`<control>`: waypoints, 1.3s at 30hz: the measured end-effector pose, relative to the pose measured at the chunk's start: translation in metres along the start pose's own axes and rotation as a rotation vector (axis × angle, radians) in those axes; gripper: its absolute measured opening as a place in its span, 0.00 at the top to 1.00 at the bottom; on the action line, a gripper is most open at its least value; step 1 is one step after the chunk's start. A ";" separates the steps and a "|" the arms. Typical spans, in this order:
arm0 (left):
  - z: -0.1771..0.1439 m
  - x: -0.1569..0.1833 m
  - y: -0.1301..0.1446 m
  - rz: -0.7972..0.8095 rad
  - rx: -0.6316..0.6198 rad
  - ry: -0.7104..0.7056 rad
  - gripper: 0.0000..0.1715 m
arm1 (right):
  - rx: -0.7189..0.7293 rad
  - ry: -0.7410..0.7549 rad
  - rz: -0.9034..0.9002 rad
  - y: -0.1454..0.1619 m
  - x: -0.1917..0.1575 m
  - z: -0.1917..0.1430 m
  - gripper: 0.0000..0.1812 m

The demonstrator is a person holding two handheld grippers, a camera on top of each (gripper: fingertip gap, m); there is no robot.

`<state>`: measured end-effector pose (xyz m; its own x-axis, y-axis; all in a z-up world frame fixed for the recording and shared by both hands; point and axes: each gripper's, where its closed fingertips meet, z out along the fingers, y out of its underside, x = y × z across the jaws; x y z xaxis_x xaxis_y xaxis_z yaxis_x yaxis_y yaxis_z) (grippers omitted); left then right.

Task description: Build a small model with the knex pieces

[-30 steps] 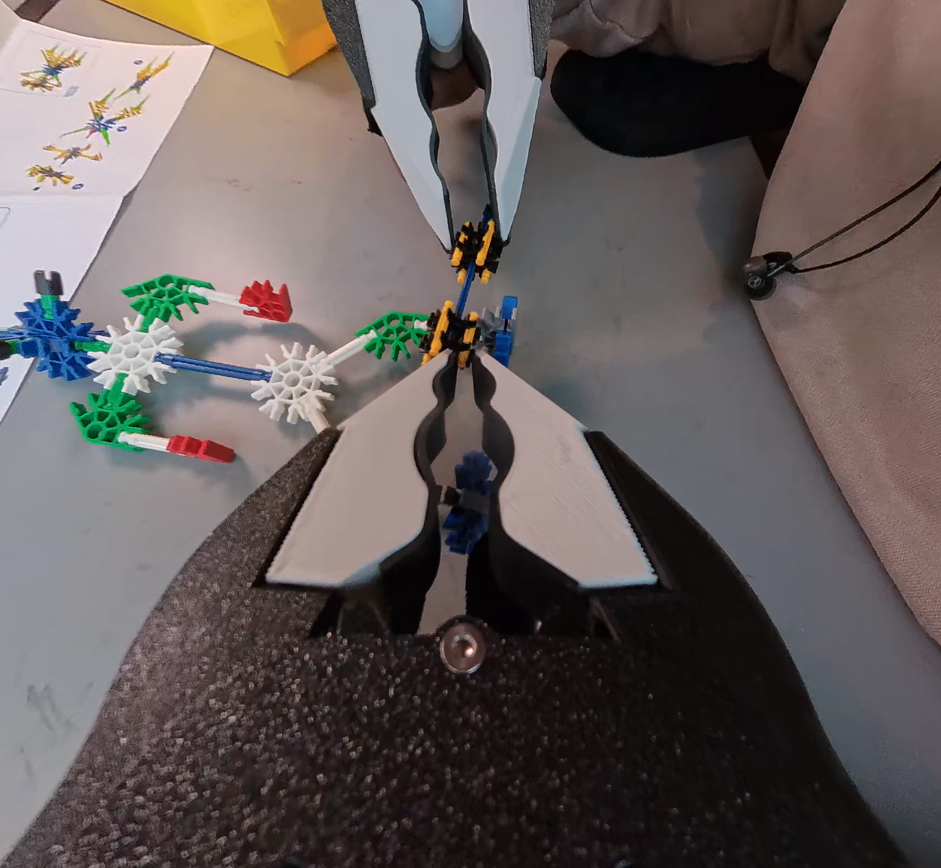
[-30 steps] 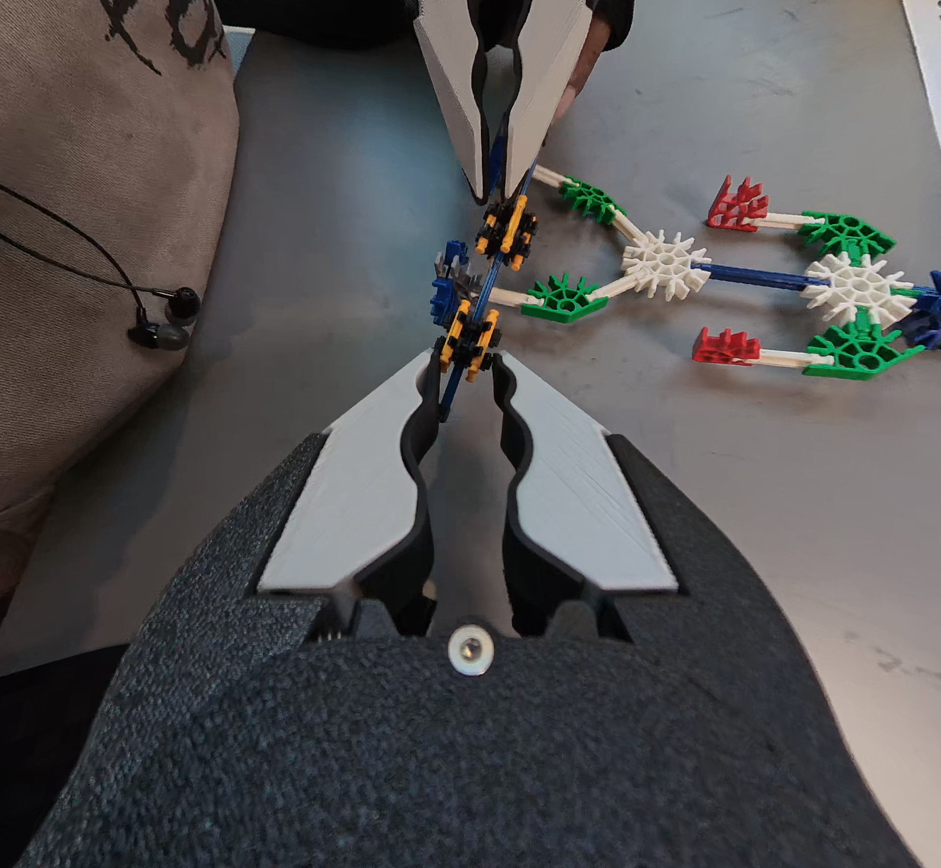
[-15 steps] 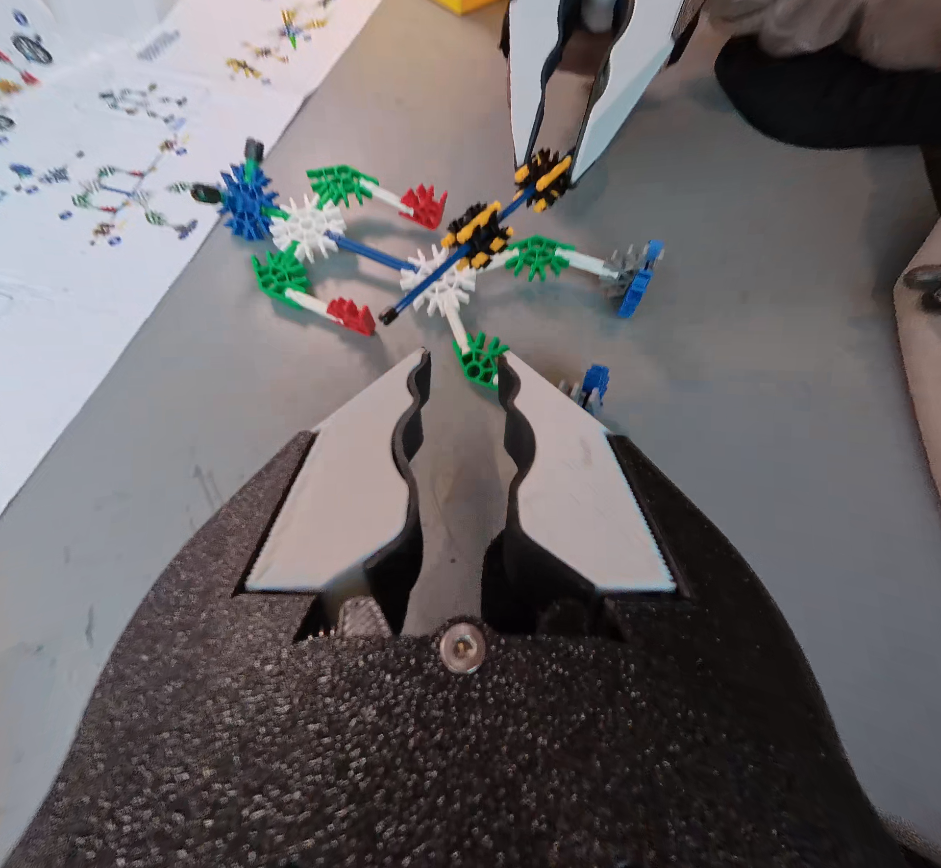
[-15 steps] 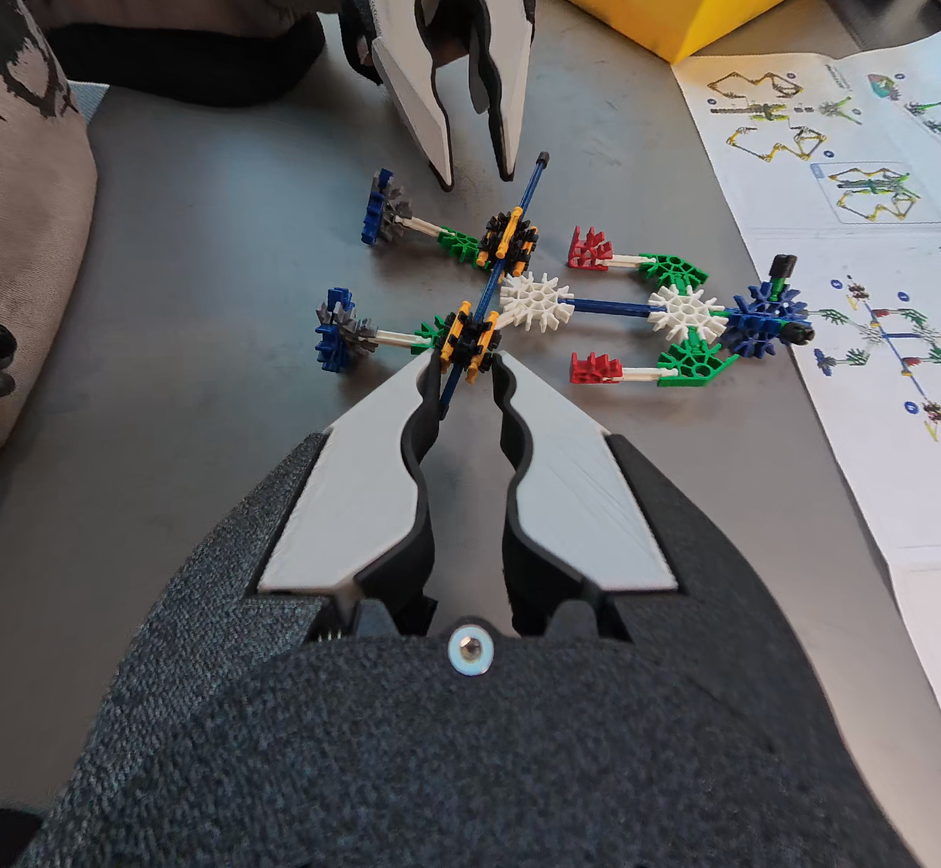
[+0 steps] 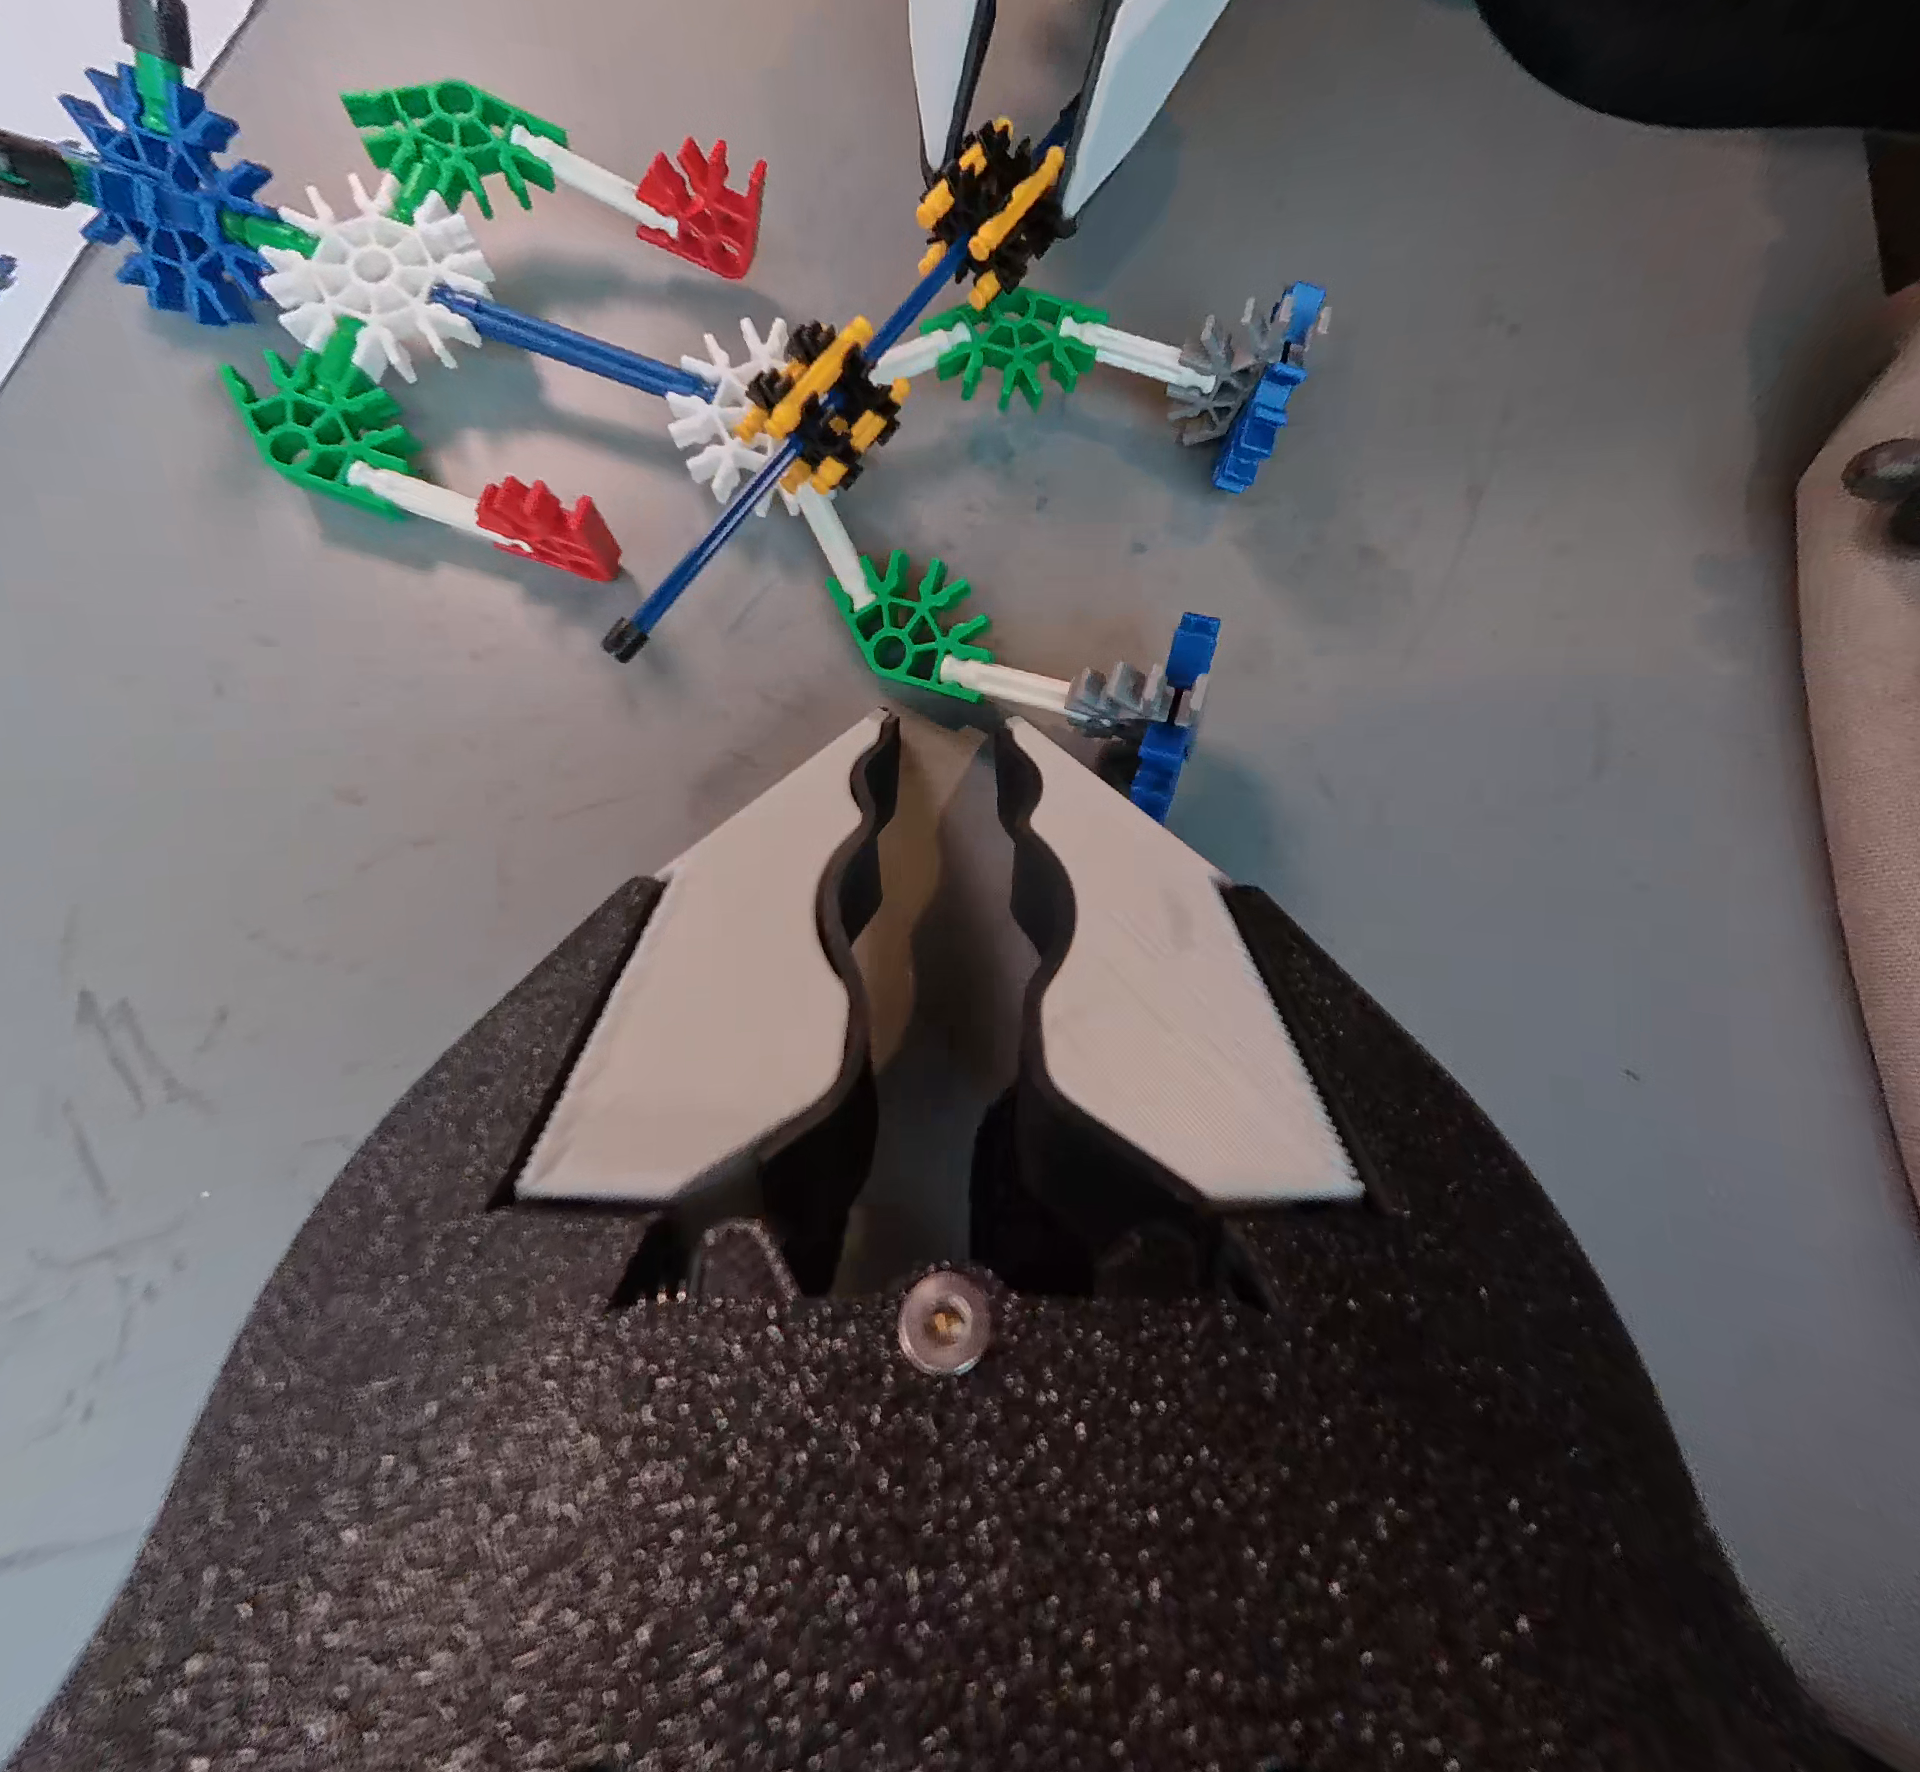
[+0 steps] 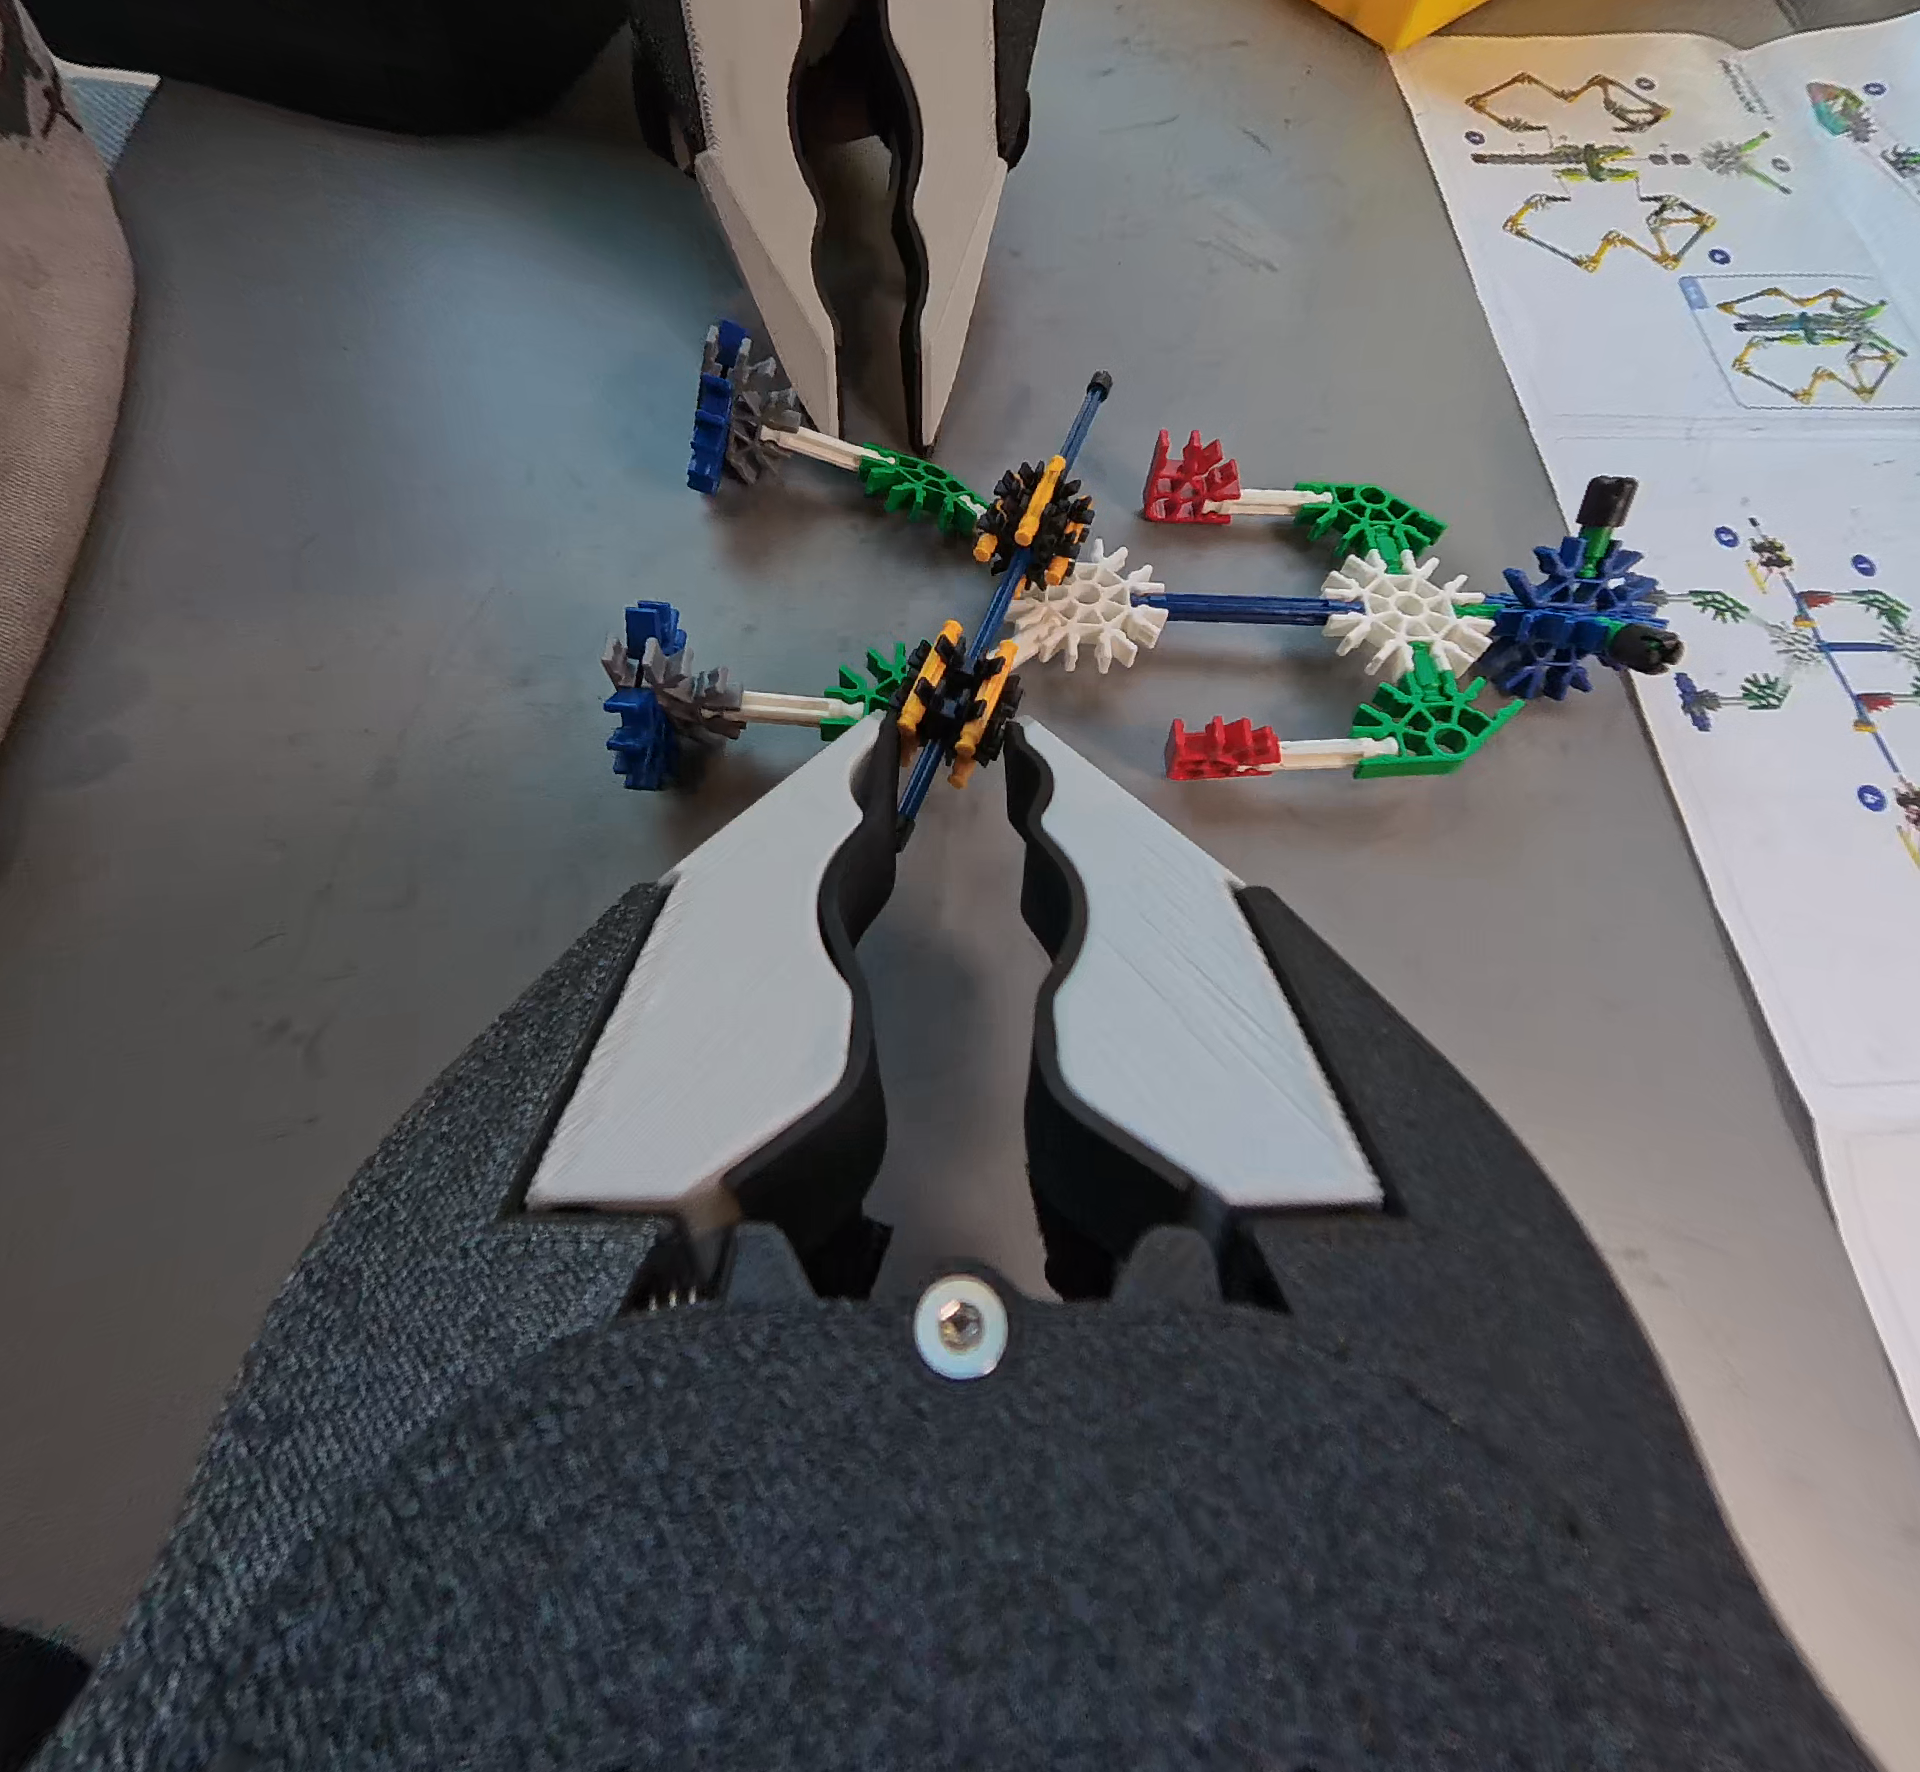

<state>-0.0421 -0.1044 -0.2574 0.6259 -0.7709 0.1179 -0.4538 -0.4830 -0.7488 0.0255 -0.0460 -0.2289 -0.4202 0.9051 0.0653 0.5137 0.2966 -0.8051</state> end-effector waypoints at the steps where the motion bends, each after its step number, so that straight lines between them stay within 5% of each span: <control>1: 0.000 0.001 0.000 0.004 -0.005 0.000 0.89 | 0.006 -0.001 0.001 -0.001 0.000 -0.001 0.90; 10: -0.014 -0.001 -0.004 0.004 0.032 0.005 0.89 | 0.043 0.009 0.008 -0.007 0.002 -0.007 0.90; 16: -0.023 0.041 -0.022 0.097 0.153 0.212 0.79 | 0.045 0.013 0.014 -0.004 0.004 -0.009 0.90; 35: -0.014 0.065 -0.001 0.225 -0.030 0.220 0.86 | 0.098 -0.001 0.015 -0.019 -0.002 -0.009 0.90; 39: -0.035 0.082 -0.024 0.198 0.113 0.328 0.82 | 0.096 0.003 0.002 -0.021 -0.004 -0.009 0.90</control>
<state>-0.0021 -0.1705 -0.2073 0.2896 -0.9450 0.1520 -0.4613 -0.2770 -0.8429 0.0228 -0.0529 -0.2067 -0.4168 0.9067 0.0654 0.4407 0.2644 -0.8578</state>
